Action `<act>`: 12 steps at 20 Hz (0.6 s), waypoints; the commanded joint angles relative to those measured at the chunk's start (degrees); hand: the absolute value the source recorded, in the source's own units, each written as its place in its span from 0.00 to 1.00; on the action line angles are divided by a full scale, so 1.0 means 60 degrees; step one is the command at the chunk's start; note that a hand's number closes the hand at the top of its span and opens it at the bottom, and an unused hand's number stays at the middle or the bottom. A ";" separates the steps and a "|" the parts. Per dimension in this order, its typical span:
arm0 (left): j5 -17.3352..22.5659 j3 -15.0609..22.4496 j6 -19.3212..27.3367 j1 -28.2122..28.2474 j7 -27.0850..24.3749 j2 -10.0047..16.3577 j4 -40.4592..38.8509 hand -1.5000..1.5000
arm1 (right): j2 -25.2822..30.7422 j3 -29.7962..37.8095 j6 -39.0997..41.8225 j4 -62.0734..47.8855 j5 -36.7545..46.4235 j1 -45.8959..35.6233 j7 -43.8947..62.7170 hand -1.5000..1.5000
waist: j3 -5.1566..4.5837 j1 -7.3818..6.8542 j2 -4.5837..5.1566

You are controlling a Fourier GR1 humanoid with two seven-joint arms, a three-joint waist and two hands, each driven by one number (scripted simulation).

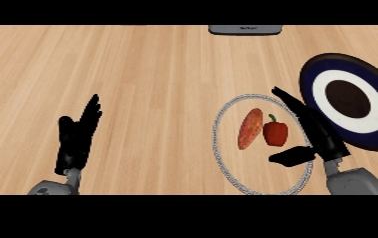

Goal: Pick the sweet potato from the placemat and place it in the plate

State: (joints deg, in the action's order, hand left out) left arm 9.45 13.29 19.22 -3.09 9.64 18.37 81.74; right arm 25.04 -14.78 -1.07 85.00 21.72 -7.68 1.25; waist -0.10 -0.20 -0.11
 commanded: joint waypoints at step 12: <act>-0.0755 -0.0360 -0.0304 0.0253 0.0140 -0.0628 0.0247 0.50 | -0.0705 -0.0181 0.2936 -0.1366 0.0905 -0.1374 0.2013 0.00 | 0.0017 0.0005 0.0019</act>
State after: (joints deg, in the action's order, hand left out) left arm 6.39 12.18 18.42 -2.58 11.87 16.04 83.84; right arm 22.84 -16.49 15.66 79.88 24.08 -16.21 14.70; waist -0.02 -0.28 -0.02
